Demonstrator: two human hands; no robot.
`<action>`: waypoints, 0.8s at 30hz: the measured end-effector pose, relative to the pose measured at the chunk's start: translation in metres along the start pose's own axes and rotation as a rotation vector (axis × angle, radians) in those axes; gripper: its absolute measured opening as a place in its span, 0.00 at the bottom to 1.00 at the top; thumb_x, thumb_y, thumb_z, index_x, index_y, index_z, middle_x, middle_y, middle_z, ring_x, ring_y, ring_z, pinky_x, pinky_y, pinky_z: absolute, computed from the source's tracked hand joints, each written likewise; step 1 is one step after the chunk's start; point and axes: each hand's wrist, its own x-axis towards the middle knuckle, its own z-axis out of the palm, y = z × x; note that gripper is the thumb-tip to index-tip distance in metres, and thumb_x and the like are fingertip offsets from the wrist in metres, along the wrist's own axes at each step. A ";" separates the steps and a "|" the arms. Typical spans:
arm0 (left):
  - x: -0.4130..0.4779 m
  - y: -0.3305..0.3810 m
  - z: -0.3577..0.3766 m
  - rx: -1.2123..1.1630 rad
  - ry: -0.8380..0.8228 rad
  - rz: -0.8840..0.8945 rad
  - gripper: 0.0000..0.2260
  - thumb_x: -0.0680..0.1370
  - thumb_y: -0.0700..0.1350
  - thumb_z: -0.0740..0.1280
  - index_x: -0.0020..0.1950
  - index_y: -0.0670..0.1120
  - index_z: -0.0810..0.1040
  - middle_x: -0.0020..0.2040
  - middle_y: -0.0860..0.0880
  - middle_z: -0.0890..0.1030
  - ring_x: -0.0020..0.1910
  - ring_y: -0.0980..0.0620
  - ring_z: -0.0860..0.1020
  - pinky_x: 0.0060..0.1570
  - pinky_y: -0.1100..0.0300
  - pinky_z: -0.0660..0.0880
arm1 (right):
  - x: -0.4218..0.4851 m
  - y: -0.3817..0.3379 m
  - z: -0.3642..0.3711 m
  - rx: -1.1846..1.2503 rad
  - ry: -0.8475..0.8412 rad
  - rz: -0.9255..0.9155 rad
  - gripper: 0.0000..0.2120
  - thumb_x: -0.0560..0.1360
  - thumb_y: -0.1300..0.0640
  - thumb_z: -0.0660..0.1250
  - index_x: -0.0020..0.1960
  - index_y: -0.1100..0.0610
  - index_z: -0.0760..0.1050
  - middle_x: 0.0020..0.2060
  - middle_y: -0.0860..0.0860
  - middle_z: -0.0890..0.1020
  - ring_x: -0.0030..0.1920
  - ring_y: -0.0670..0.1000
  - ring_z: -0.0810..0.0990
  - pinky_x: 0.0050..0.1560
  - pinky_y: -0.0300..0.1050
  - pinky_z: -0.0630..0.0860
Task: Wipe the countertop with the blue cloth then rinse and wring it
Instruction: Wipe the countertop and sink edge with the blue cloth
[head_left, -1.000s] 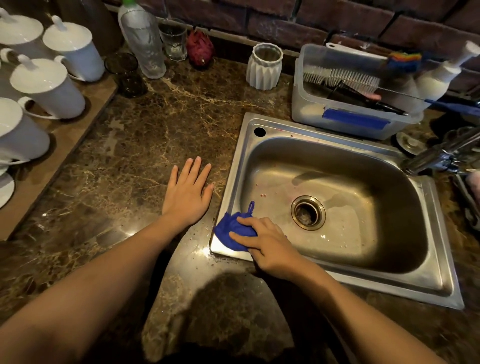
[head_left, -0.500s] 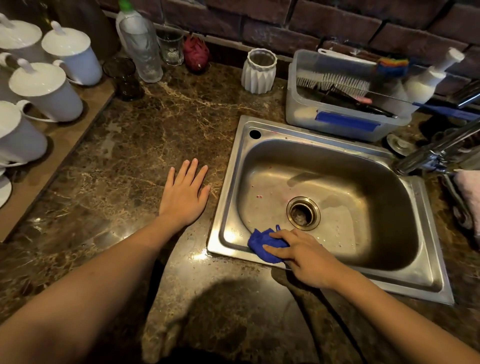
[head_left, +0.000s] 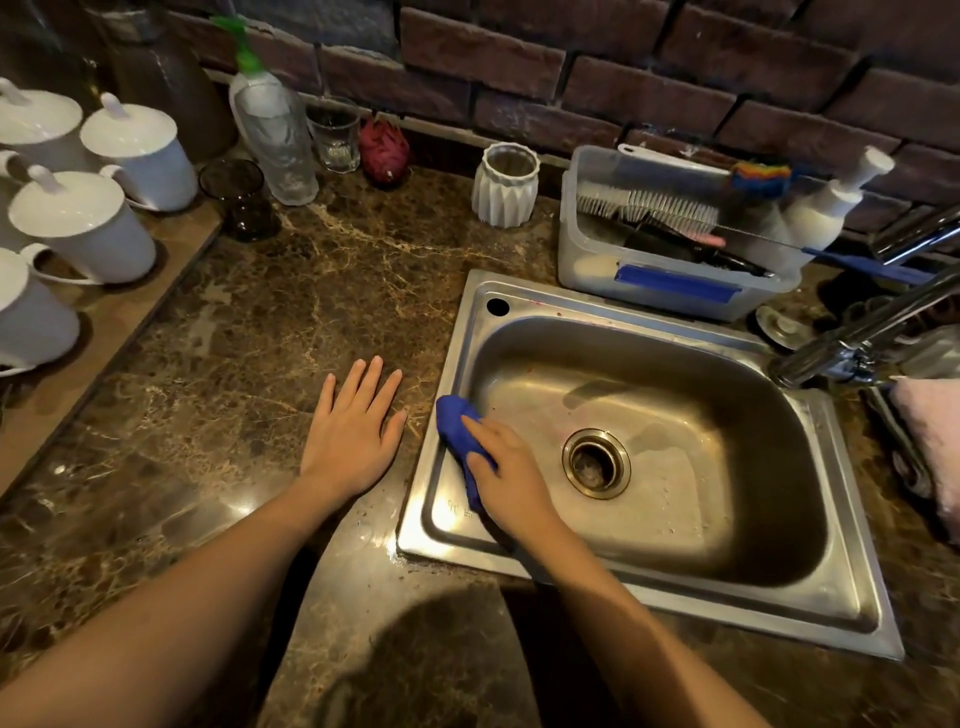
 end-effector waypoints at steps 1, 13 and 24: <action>0.000 0.000 0.000 -0.002 -0.001 -0.001 0.29 0.77 0.58 0.43 0.75 0.48 0.60 0.76 0.46 0.60 0.76 0.47 0.55 0.73 0.46 0.49 | 0.010 -0.002 0.000 0.108 0.059 0.064 0.20 0.78 0.61 0.59 0.70 0.55 0.68 0.67 0.54 0.71 0.67 0.52 0.68 0.70 0.46 0.62; 0.003 -0.003 0.005 0.030 -0.020 -0.004 0.30 0.79 0.60 0.38 0.74 0.48 0.62 0.75 0.46 0.62 0.75 0.48 0.56 0.72 0.49 0.46 | 0.137 0.082 -0.115 0.049 0.734 0.641 0.23 0.81 0.56 0.53 0.75 0.53 0.54 0.75 0.55 0.54 0.69 0.61 0.60 0.66 0.55 0.64; 0.000 0.001 0.003 0.050 0.007 -0.004 0.28 0.80 0.58 0.41 0.73 0.47 0.63 0.74 0.45 0.63 0.74 0.48 0.58 0.72 0.46 0.52 | 0.165 0.029 -0.022 -0.145 0.544 0.343 0.24 0.80 0.57 0.53 0.76 0.55 0.54 0.76 0.56 0.49 0.64 0.62 0.63 0.65 0.50 0.63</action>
